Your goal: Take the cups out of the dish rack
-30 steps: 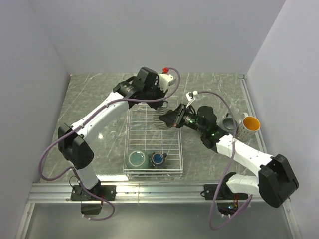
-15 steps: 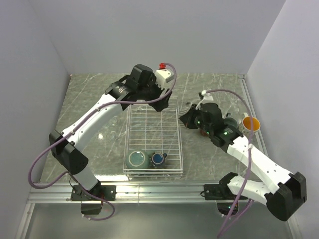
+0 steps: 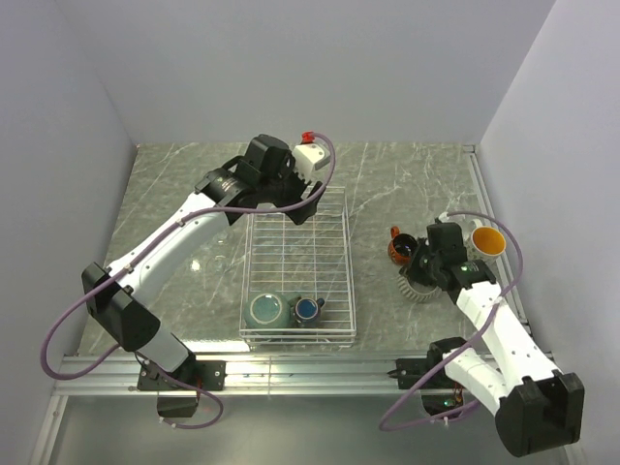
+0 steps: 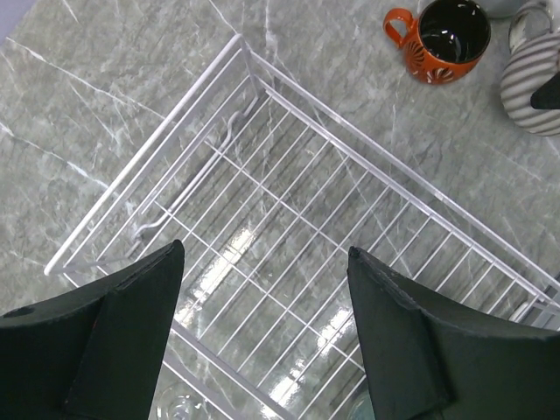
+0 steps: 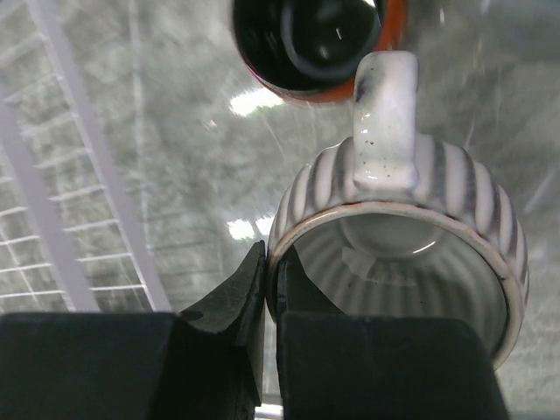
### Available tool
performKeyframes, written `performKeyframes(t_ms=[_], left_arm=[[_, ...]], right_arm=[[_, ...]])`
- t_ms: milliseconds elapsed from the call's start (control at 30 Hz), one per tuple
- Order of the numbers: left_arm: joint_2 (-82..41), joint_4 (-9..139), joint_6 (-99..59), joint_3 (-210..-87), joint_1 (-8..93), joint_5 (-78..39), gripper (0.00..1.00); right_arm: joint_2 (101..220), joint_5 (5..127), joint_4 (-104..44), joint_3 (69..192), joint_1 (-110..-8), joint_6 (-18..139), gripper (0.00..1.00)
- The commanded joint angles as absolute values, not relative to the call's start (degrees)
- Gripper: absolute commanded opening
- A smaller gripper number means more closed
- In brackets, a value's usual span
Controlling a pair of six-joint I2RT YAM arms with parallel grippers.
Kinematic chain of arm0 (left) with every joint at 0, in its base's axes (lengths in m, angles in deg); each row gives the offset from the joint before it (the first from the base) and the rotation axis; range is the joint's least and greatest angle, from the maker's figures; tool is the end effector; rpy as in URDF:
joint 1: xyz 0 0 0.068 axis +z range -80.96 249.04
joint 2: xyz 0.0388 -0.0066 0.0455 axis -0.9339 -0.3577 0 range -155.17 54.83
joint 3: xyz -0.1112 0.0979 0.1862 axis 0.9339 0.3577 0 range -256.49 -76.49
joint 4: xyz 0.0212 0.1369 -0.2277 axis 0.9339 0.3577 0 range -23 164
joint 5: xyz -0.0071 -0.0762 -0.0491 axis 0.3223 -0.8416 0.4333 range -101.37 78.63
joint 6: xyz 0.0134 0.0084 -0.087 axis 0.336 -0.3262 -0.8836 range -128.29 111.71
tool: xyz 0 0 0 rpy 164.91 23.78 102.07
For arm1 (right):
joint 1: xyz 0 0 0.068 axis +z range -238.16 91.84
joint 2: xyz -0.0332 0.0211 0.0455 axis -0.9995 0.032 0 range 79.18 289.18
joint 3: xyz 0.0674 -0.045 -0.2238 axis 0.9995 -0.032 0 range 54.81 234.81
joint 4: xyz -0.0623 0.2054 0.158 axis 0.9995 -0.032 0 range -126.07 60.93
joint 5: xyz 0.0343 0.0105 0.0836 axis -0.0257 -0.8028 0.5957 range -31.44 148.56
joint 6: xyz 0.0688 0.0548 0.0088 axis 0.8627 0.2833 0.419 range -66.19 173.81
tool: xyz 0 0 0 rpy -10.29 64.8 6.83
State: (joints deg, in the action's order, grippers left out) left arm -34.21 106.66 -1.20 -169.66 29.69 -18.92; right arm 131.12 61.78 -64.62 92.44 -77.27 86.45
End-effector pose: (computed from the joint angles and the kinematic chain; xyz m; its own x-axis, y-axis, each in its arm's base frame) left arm 0.2914 -0.2524 0.3309 -0.3581 0.4519 -0.8170 0.7613 0.6479 0.0246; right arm 0.2302 0.0488 0.1726 -0.7532 0.4035 -0.5196 0.2161 0.8977 0.3839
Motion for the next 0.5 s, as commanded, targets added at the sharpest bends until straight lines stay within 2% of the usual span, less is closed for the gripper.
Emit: performKeyframes(t_ms=[0,400,433,467], left_arm=[[-31.31,104.0,0.58,-169.48,29.49,-18.48,0.8],[-30.78,103.48,2.25,-168.25,29.58,-19.45,0.8],[-30.95,104.26,2.51,-168.25,29.49,-19.89,0.8],[-31.3,104.79,2.95,-168.25,29.49,-20.5,0.8]], right_arm=[[131.38,62.78,-62.03,92.17,-77.79,88.17,0.0],[136.92,62.6,-60.1,88.91,-79.29,85.98,0.0],[137.45,62.77,-60.09,89.0,-79.2,85.71,0.01],[137.71,62.6,-60.09,89.09,-79.2,85.27,0.08]])
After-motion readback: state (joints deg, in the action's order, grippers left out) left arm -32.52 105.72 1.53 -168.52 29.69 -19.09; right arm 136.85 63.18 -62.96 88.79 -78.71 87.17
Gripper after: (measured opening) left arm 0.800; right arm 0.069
